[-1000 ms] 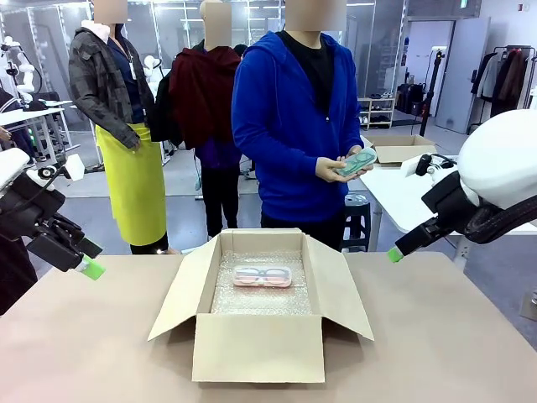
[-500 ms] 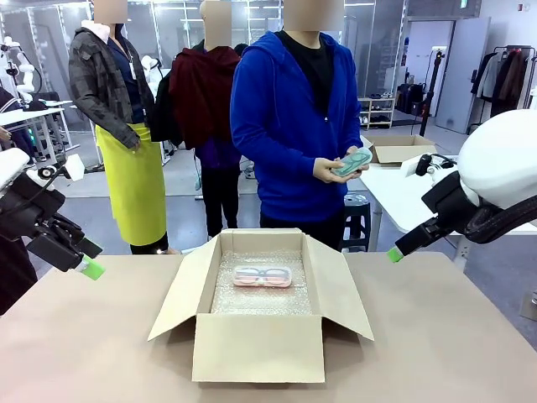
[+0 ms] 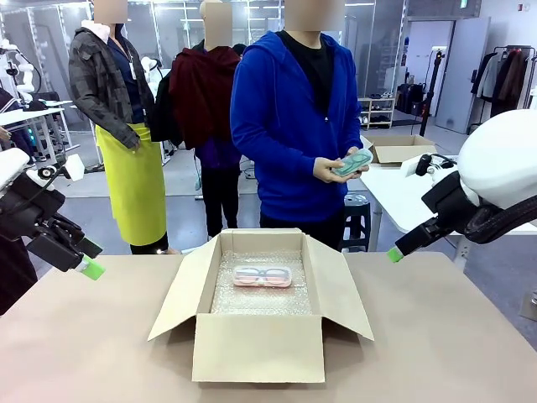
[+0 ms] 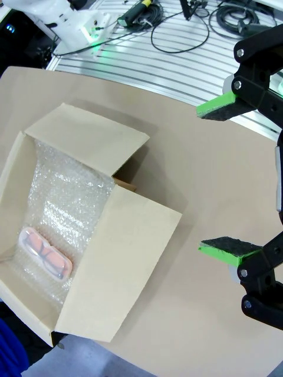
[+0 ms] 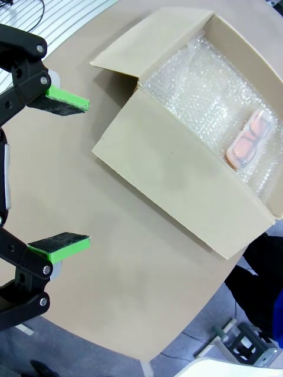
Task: Pack the glasses set securely to prepare it for shipping.
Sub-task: Put the Glasses case from the right side of the table into the Package Box.
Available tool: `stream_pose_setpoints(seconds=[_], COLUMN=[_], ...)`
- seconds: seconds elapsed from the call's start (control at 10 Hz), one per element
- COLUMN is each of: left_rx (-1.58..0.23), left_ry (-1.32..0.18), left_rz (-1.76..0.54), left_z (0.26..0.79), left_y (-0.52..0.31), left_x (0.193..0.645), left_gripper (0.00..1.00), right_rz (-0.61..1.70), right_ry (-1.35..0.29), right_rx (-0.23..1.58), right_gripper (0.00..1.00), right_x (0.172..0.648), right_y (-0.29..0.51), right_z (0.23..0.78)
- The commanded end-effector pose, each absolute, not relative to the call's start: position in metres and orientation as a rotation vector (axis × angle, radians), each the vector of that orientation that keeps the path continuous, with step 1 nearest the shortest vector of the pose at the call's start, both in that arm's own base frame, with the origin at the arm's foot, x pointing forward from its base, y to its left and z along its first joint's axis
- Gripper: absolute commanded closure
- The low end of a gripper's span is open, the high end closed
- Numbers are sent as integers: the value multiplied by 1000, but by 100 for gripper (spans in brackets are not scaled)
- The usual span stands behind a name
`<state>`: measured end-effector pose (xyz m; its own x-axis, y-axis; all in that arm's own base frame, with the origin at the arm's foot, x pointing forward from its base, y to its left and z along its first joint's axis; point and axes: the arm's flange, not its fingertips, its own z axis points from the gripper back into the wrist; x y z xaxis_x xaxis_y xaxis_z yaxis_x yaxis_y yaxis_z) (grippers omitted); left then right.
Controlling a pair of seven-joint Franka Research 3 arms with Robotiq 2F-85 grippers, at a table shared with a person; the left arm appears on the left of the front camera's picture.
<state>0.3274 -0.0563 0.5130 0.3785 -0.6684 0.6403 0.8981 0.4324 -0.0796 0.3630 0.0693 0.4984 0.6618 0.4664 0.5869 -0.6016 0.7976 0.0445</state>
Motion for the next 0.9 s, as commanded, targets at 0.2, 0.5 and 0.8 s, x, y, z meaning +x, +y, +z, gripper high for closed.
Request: stream_pose_setpoints(seconds=[0.2, 0.5, 0.8], left_rx=[-479, -479, -479], left_ry=[-583, -583, -583], left_rz=[-1069, -1069, -1069], left_z=[515, 515, 515], left_y=[-54, -54, -54], left_x=[327, 327, 327], left_gripper=[0, 0, 0], right_rz=[611, 611, 611], right_ry=[-592, -592, -592], right_rx=[244, 244, 244], right_gripper=[0, 0, 0], right_x=[363, 363, 363], right_y=[70, 70, 70], right_z=[499, 499, 499])
